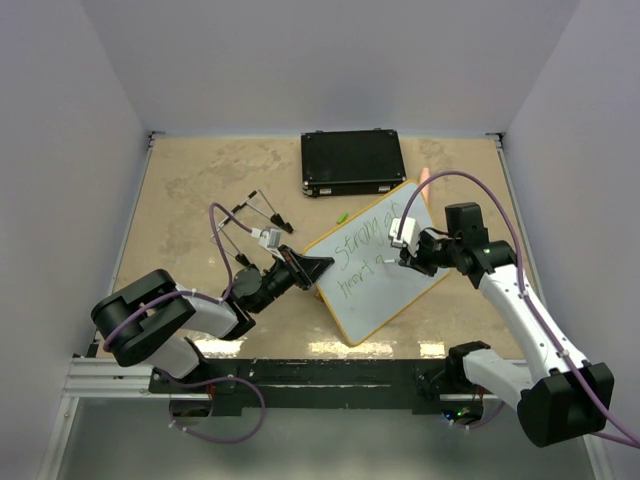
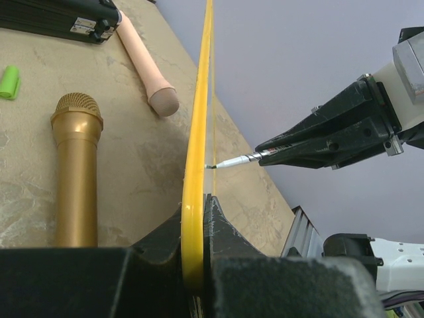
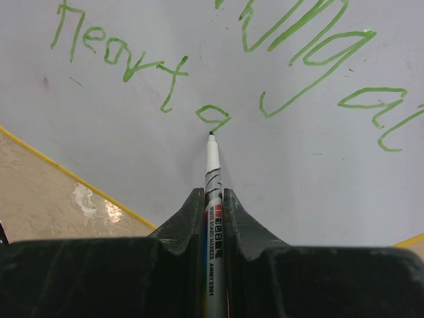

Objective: Write a sentence on the whiteboard

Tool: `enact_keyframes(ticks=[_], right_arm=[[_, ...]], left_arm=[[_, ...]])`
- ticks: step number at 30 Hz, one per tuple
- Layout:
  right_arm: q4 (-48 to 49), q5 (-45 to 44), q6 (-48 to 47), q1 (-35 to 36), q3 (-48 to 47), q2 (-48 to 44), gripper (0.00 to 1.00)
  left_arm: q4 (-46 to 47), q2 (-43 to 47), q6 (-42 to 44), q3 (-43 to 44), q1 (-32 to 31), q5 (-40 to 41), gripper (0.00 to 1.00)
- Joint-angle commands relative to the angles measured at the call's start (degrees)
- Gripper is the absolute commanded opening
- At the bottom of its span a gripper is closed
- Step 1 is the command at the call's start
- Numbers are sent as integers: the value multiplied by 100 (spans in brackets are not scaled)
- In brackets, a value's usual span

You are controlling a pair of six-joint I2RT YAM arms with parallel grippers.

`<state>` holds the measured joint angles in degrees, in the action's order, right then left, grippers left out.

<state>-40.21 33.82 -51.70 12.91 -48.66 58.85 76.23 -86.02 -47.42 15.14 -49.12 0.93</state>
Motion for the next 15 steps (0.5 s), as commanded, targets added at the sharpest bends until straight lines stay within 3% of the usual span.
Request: enact_keyframes(ticks=[1, 15], right_arm=[[-40, -209, -33, 1, 85, -93, 0], [355, 89, 310, 10, -337, -181, 0]], left_arm=[[-11, -126, 655, -11, -10, -181, 0], [-64, -99, 672, 16, -18, -181, 0]])
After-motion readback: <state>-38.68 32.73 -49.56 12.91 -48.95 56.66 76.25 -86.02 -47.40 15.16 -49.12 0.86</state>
